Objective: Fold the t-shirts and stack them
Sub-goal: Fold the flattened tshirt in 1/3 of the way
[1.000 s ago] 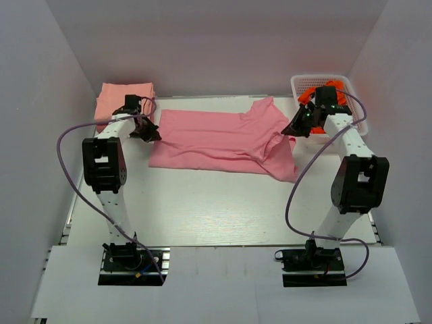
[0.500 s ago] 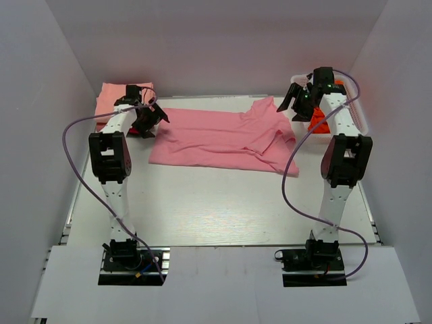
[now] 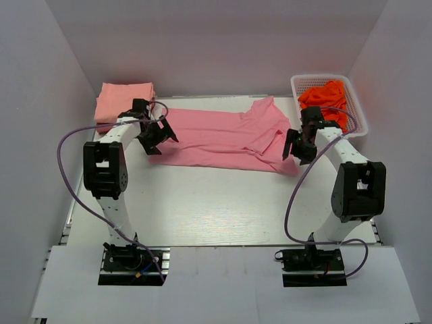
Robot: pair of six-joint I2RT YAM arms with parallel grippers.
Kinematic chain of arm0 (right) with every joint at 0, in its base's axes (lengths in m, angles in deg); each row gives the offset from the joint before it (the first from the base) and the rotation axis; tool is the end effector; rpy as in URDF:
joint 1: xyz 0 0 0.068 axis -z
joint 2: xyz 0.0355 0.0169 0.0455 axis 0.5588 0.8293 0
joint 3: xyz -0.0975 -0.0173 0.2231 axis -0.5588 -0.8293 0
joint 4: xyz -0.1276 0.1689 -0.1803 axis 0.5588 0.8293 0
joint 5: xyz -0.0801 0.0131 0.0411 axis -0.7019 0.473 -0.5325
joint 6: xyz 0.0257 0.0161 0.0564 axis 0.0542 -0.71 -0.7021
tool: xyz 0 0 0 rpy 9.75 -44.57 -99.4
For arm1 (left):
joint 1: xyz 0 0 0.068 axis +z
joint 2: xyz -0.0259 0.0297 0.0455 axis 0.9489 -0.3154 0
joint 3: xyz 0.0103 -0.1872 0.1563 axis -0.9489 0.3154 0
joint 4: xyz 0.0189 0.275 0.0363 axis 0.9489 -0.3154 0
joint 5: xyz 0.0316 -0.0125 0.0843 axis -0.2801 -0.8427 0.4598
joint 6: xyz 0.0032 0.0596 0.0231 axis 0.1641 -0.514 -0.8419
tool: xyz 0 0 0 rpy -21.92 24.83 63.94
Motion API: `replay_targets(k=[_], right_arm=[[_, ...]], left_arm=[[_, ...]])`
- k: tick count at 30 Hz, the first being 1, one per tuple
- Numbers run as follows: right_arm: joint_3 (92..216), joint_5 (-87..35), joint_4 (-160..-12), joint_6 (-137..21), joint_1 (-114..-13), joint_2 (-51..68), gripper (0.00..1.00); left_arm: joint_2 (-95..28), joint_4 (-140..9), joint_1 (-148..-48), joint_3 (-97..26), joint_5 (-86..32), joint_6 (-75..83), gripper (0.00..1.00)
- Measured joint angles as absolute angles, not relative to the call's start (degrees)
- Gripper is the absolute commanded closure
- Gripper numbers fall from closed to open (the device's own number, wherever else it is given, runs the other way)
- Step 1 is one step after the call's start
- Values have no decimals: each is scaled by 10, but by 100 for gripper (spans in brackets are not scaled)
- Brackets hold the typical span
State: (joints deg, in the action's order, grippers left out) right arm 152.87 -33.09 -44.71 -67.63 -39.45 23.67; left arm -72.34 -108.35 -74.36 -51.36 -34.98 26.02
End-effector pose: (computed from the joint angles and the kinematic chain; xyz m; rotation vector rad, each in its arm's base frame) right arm 0.3633 0.0355 0.1942 0.2487 2.6824 0.1378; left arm 0.4251 -0.0344 0.1538 -0.6565 2.7132 -0.5615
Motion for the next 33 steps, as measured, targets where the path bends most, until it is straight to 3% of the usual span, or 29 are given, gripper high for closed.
replay_targets(k=[2,3,4,9,12,14,21,29,30,31,33], right_arm=[[1504,-370,-456,-673,-388,249,32],[1500,-385,-459,-671,-384,259,36],[1500,-399,-463,-671,-382,271,47],[1497,-426,-488,-673,-378,324,65],[1480,-424,-510,-673,-377,325,91],[1476,-424,-522,-678,-377,326,100],[1455,-449,-542,-716,-369,320,100],[1296,-467,-445,-774,-351,181,99],[1280,-467,-423,-778,-351,165,87],[1267,-467,-401,-780,-350,151,63],[1262,-464,-358,-781,-349,125,44]], left_arm=[[-727,-1080,-752,-495,-344,260,0],[-731,-1081,-755,-488,-340,260,0],[-735,-1080,-756,-485,-336,260,0],[-748,-1078,-755,-477,-319,261,0],[-748,-1076,-751,-476,-318,263,0],[-748,-1076,-750,-475,-317,263,0],[-719,-1073,-749,-435,-285,252,0],[-585,-1167,-747,-255,-222,231,0],[-575,-1186,-747,-245,-219,229,0],[-562,-1206,-747,-238,-219,228,0],[-533,-1228,-747,-237,-220,225,0]])
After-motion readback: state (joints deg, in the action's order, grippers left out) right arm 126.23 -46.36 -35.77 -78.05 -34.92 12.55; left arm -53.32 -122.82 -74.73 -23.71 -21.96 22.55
